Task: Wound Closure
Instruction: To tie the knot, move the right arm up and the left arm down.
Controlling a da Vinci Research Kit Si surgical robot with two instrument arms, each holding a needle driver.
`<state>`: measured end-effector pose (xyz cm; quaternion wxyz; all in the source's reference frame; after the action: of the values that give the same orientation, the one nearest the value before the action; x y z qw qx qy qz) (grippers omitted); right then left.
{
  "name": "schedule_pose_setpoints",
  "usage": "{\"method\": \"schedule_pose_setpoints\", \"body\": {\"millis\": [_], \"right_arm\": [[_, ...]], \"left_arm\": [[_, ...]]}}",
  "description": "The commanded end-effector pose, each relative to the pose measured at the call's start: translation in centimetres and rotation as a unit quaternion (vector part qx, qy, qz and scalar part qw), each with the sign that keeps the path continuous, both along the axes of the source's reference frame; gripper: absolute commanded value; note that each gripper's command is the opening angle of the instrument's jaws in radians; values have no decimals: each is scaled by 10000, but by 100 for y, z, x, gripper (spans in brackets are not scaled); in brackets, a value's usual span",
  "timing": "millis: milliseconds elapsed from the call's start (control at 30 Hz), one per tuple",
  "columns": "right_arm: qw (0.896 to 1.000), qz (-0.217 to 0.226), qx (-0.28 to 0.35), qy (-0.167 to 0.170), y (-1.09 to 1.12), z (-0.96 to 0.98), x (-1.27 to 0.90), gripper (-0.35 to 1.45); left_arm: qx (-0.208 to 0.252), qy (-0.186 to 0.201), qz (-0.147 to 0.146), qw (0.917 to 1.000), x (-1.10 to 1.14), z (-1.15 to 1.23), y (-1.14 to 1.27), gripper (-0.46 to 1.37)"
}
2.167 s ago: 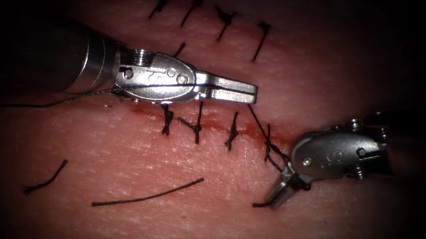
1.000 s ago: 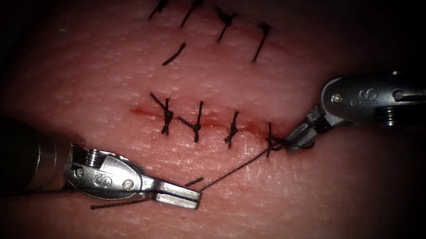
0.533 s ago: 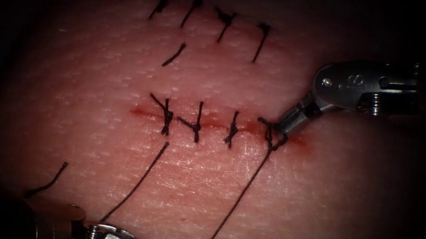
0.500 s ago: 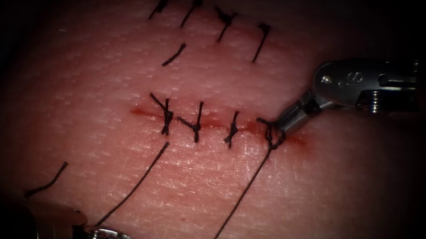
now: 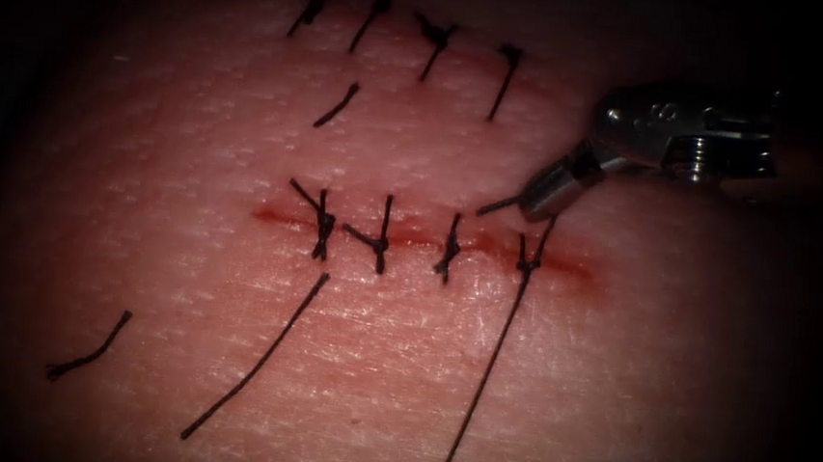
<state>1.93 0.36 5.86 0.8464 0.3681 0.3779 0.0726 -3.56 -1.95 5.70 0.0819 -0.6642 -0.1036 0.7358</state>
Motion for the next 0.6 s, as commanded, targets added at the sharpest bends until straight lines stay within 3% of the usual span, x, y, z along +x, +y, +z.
{"method": "schedule_pose_setpoints", "body": {"millis": [33,600], "right_arm": [[9998,161,-64,-3,0,0,0,-35],[9925,857,-832,255,-21,2,5,-35]], "left_arm": [[0,-4,8,10000,-1,-1,0,-35],[50,-11,34,10000,9,-23,-31,-35]]}}
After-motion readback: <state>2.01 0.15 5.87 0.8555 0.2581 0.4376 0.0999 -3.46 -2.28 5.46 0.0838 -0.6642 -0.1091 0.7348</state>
